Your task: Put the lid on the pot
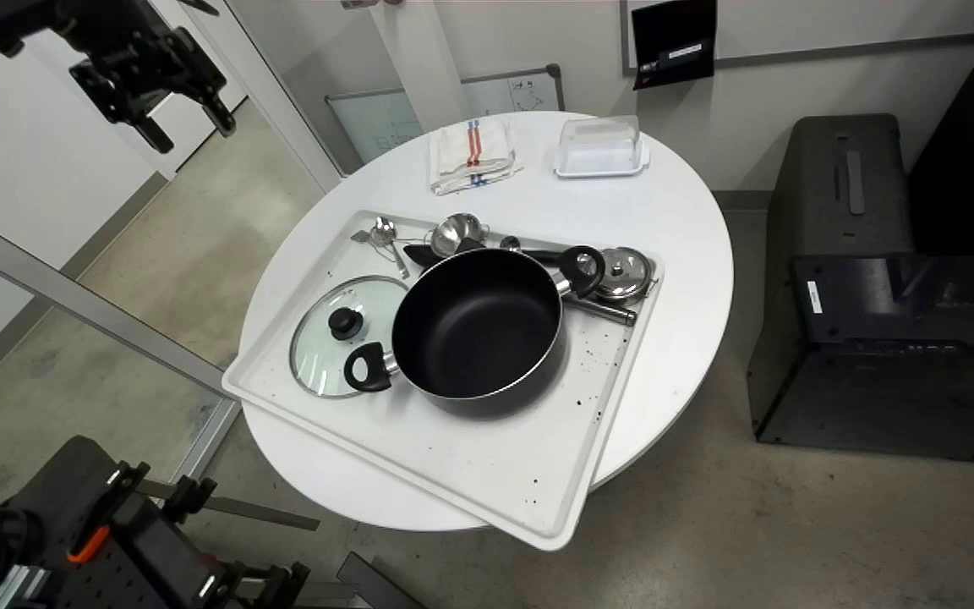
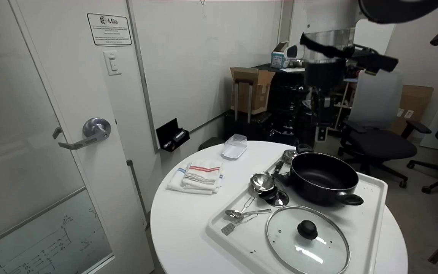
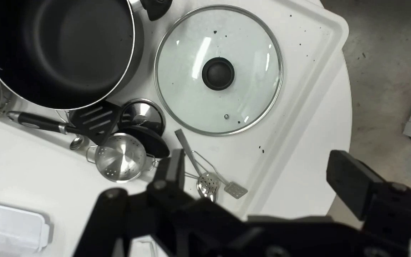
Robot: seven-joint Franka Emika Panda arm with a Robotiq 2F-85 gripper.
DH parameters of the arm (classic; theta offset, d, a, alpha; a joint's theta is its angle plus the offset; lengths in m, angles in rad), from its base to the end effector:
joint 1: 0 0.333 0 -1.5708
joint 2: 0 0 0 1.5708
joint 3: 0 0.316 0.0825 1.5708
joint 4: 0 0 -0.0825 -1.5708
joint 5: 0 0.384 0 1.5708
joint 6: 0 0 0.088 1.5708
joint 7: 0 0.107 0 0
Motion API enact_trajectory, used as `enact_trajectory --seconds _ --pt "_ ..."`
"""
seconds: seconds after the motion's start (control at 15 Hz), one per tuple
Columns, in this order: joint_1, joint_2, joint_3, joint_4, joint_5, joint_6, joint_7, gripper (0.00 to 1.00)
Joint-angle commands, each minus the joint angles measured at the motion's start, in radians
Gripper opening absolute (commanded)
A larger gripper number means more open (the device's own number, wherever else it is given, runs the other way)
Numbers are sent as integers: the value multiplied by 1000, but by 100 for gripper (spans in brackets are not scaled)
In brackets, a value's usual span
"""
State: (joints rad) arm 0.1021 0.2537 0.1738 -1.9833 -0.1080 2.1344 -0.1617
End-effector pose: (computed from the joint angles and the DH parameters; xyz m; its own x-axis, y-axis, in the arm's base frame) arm 0.5686 0.1528 0.3324 0.8751 0.4726 -0.1041 0.4773 -0.8784 0.0253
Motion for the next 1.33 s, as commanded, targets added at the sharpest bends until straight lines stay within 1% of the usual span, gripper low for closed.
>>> enact_trajectory --seconds 0.0,0.53,0.93,1.27 --pt "14 97 -17 7 -35 73 -46 100" --pt "24 315 -60 37 -156 220 -55 100" --pt "45 443 -73 45 -197 295 -55 100" --pt "64 508 -93 48 -215 329 -50 100"
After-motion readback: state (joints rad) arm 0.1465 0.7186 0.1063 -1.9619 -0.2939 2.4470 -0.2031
